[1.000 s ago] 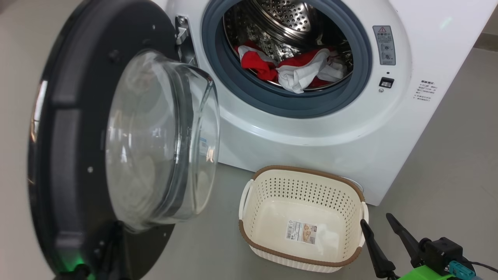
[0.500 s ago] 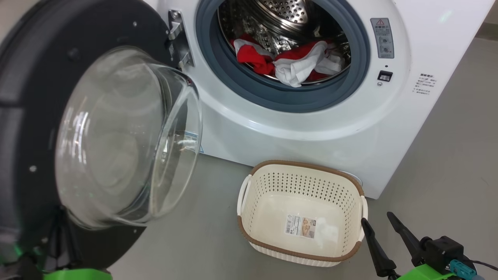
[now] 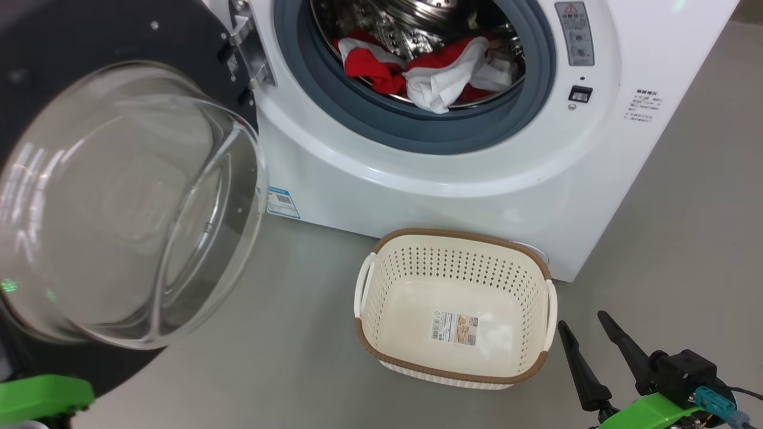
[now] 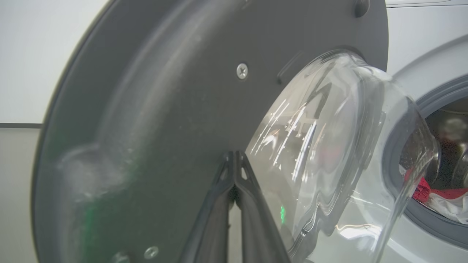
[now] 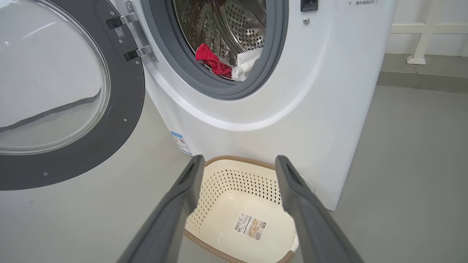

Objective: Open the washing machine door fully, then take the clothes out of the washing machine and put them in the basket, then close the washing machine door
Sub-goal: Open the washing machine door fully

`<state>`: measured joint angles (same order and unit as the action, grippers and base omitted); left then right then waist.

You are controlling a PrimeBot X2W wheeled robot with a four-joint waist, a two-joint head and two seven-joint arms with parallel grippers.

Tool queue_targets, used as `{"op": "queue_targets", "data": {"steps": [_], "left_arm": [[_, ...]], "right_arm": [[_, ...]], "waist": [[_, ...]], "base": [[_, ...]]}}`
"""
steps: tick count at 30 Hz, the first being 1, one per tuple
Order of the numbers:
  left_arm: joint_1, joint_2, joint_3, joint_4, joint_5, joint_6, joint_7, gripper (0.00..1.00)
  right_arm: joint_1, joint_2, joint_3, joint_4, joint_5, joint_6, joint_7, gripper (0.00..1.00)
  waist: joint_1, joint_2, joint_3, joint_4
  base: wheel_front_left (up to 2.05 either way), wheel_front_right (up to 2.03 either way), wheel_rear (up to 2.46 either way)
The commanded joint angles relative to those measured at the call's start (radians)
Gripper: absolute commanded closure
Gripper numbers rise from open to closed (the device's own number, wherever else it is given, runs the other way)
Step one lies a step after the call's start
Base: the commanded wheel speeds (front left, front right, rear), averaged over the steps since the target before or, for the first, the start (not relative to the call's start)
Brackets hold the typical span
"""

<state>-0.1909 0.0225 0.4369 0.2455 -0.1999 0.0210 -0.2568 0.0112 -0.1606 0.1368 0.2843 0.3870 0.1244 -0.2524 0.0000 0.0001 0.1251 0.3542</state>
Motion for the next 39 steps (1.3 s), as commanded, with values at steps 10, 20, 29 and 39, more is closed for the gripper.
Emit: {"op": "queue_targets", "data": {"steps": [10, 20, 29, 39], "left_arm": [[-0.133, 0.084, 0.176, 0.068, 0.037, -0.037, -0.005, 1.00], [-0.212, 0.130, 0.279, 0.175, 0.067, -0.080, -0.005, 1.00], [-0.249, 0.154, 0.323, 0.247, 0.095, -0.115, -0.005, 1.00], [-0.217, 0.144, 0.300, 0.265, 0.098, -0.148, -0.005, 1.00]], "right_arm": [[-0.053, -0.033, 0.013, -0.031, 0.017, 0.006, -0.009, 0.00], [-0.063, -0.045, 0.010, -0.040, 0.016, 0.006, -0.009, 0.00], [-0.068, -0.047, 0.020, -0.038, 0.018, 0.006, -0.009, 0.00], [-0.059, -0.036, 0.021, -0.036, 0.021, 0.006, -0.009, 0.00]], "waist": [[0.0000, -0.0001, 0.044, -0.021], [0.0000, -0.0001, 0.072, -0.028], [0.0000, -0.0001, 0.071, -0.033], [0.0000, -0.0001, 0.033, -0.033]], "base": [[0.00, 0.00, 0.00], [0.00, 0.00, 0.00], [0.00, 0.00, 0.00], [0.00, 0.00, 0.00]]}}
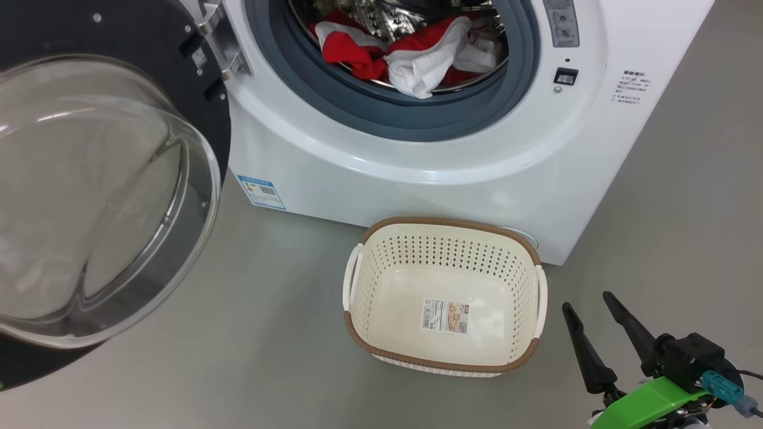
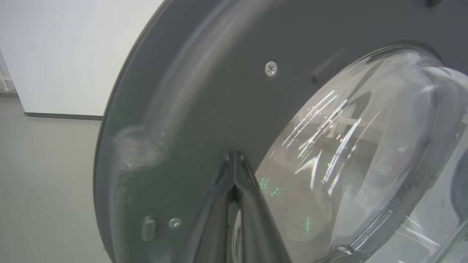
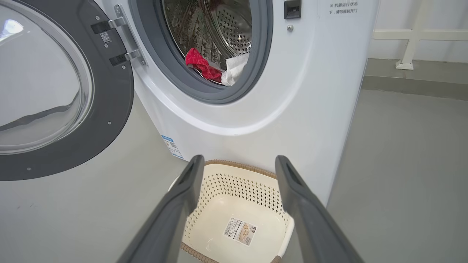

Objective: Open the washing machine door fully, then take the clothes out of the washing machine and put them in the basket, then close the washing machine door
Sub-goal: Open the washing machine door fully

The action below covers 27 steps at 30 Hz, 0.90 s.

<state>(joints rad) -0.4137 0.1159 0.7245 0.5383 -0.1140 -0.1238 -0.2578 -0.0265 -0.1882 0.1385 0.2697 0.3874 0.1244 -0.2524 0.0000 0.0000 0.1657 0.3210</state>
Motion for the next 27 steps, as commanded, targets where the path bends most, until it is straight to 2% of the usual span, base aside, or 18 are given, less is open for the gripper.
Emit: {"op": "queue_targets", "data": {"steps": [1, 11, 12, 14, 17, 22, 24, 25, 27], "left_arm": [[0.015, 0.047, 0.005, -0.031, 0.013, -0.005, -0.004, 1.00], [0.140, -0.021, -0.102, -0.127, 0.000, -0.007, -0.004, 1.00], [0.153, -0.027, -0.112, -0.138, -0.003, -0.007, -0.004, 0.96], [0.176, -0.039, -0.133, -0.159, -0.009, -0.007, -0.004, 0.96], [0.212, -0.052, -0.174, -0.192, -0.017, -0.007, -0.004, 0.90], [0.261, -0.062, -0.221, -0.234, -0.033, -0.007, -0.004, 0.86], [0.281, -0.064, -0.252, -0.249, -0.050, -0.007, -0.004, 0.79], [0.290, -0.064, -0.267, -0.255, -0.058, -0.007, -0.004, 0.71], [0.308, -0.065, -0.307, -0.263, -0.087, -0.007, -0.004, 0.61]], "right_arm": [[-0.020, -0.007, 0.020, -0.021, 0.021, 0.006, -0.009, 0.00], [-0.004, 0.002, 0.021, -0.017, 0.029, 0.006, -0.009, 0.00], [-0.004, 0.002, 0.020, -0.018, 0.030, 0.006, -0.009, 0.00], [-0.002, 0.003, 0.019, -0.019, 0.030, 0.006, -0.009, 0.00], [0.000, 0.007, 0.014, -0.019, 0.032, 0.006, -0.009, 0.00], [0.004, 0.010, 0.011, -0.020, 0.033, 0.006, -0.009, 0.00], [0.005, 0.011, 0.009, -0.020, 0.034, 0.006, -0.009, 0.00], [0.006, 0.011, 0.008, -0.021, 0.034, 0.006, -0.009, 0.00], [0.006, 0.011, 0.007, -0.021, 0.034, 0.006, -0.009, 0.00]], "waist": [[0.0000, 0.0000, -0.010, 0.000], [0.0000, 0.0000, -0.055, -0.005], [0.0000, 0.0000, -0.059, -0.007], [0.0000, 0.0000, -0.066, -0.011], [0.0000, 0.0000, -0.077, -0.019], [0.0000, 0.0000, -0.087, -0.033], [0.0000, 0.0000, -0.091, -0.041], [0.0000, 0.0000, -0.092, -0.046], [0.0000, 0.0000, -0.092, -0.057]], "base": [[0.00, 0.00, 0.00], [0.00, 0.00, 0.00], [0.00, 0.00, 0.00], [0.00, 0.00, 0.00], [0.00, 0.00, 0.00], [0.00, 0.00, 0.00], [0.00, 0.00, 0.00], [0.00, 0.00, 0.00], [0.00, 0.00, 0.00]]}}
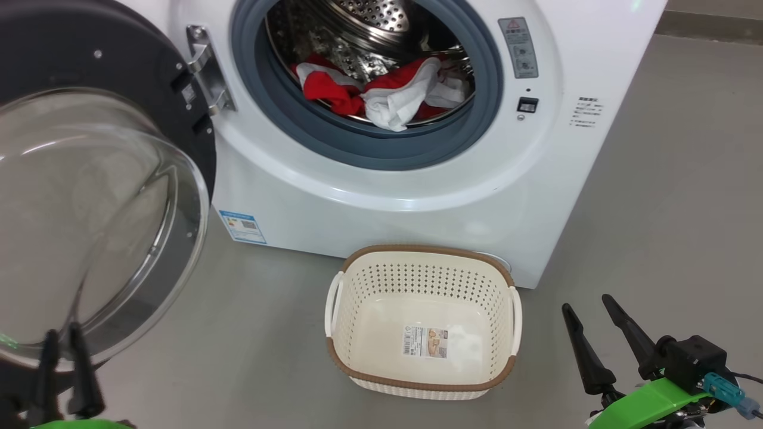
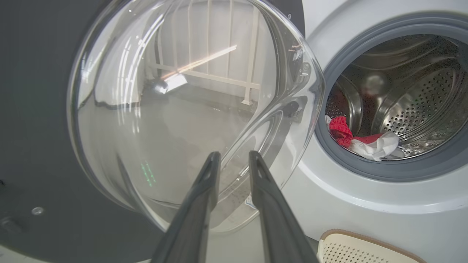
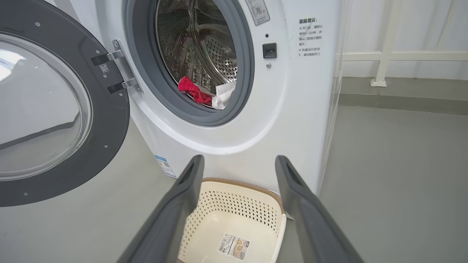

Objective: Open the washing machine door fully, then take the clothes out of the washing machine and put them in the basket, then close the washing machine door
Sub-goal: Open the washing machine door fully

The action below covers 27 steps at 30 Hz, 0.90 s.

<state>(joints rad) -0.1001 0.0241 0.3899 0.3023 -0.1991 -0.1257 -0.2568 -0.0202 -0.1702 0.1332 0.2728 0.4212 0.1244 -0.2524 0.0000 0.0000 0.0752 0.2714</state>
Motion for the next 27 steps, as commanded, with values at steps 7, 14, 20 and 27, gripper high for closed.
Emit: {"op": "queue_targets", "data": {"steps": [7, 14, 20, 27], "left_arm": [[0.035, 0.026, -0.083, -0.051, -0.078, -0.005, -0.005, 0.11], [0.052, 0.026, -0.127, -0.067, -0.107, -0.005, -0.005, 0.00], [0.057, 0.026, -0.147, -0.086, -0.123, -0.005, -0.005, 0.00], [0.059, 0.026, -0.184, -0.095, -0.132, -0.005, -0.005, 0.00]], "right_arm": [[-0.001, -0.008, -0.012, -0.027, 0.000, 0.006, -0.009, 0.00], [-0.003, -0.013, -0.025, -0.031, -0.002, 0.006, -0.009, 0.00], [-0.014, -0.016, -0.029, -0.033, -0.002, 0.006, -0.009, 0.00], [-0.022, -0.013, -0.040, -0.036, -0.004, 0.006, -0.009, 0.00]], "waist": [[0.0000, 0.0000, 0.000, -0.047], [0.0000, 0.0000, 0.001, -0.098], [0.0000, 0.0000, 0.009, -0.153], [0.0000, 0.0000, 0.020, -0.212]], "base": [[0.00, 0.00, 0.00], [0.00, 0.00, 0.00], [0.00, 0.00, 0.00], [0.00, 0.00, 0.00]]}}
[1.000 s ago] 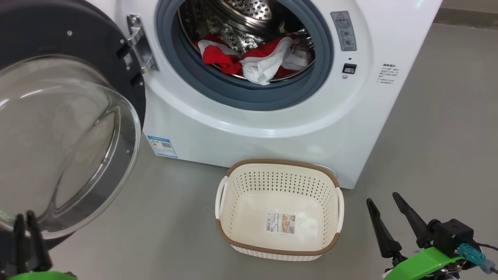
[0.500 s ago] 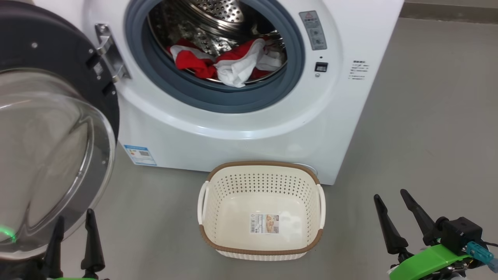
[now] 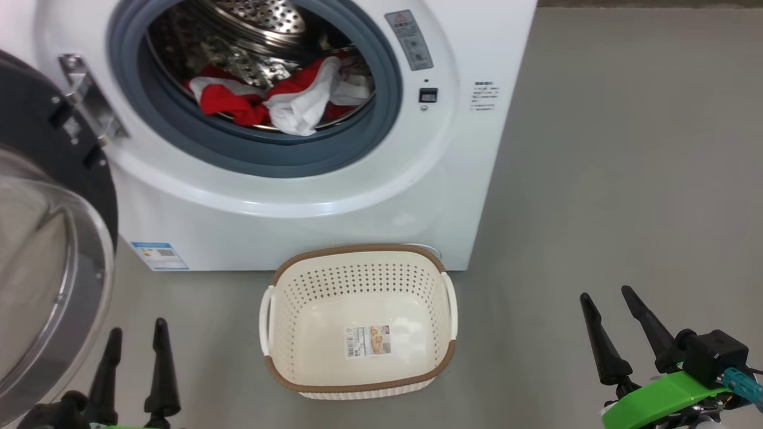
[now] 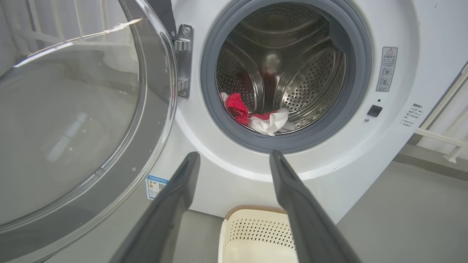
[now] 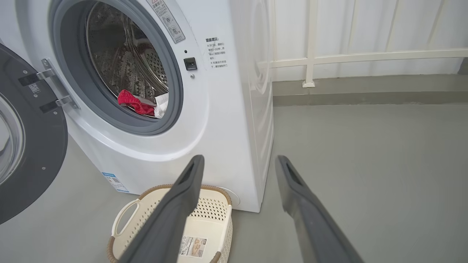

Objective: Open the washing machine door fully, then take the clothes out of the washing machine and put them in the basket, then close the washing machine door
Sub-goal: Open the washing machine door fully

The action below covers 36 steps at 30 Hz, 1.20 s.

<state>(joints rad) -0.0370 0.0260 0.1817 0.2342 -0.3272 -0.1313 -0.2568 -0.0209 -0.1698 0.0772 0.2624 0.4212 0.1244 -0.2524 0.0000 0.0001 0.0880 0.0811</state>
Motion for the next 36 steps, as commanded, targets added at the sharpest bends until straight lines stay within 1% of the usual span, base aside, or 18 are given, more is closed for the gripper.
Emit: {"op": "queue_targets", "data": {"steps": [1, 9, 16, 24, 36], "left_arm": [[-0.004, 0.024, 0.017, -0.028, -0.006, 0.001, -0.005, 0.00], [0.012, 0.024, -0.036, -0.050, -0.039, 0.001, -0.005, 0.00], [0.025, 0.030, -0.087, -0.085, -0.036, 0.001, -0.005, 0.00], [0.031, 0.032, -0.103, -0.102, -0.027, 0.001, -0.005, 0.00], [0.034, 0.035, -0.109, -0.101, -0.021, 0.001, -0.005, 0.00]], "right_arm": [[-0.022, -0.012, 0.014, -0.026, -0.003, 0.006, -0.009, 0.00], [-0.026, -0.005, 0.002, -0.027, -0.005, 0.006, -0.009, 0.00], [-0.024, -0.001, -0.011, -0.030, -0.005, 0.006, -0.009, 0.00], [-0.018, 0.000, -0.022, -0.035, -0.005, 0.006, -0.009, 0.00], [-0.015, 0.001, -0.031, -0.040, -0.008, 0.006, -0.009, 0.00]], "waist": [[0.0000, -0.0001, 0.009, -0.030], [0.0000, -0.0001, 0.014, -0.099], [0.0000, -0.0001, 0.017, -0.142], [0.0000, -0.0001, 0.019, -0.162], [0.0000, -0.0001, 0.018, -0.162]], "base": [[0.00, 0.00, 0.00], [0.00, 0.00, 0.00], [0.00, 0.00, 0.00], [0.00, 0.00, 0.00], [0.00, 0.00, 0.00]]}}
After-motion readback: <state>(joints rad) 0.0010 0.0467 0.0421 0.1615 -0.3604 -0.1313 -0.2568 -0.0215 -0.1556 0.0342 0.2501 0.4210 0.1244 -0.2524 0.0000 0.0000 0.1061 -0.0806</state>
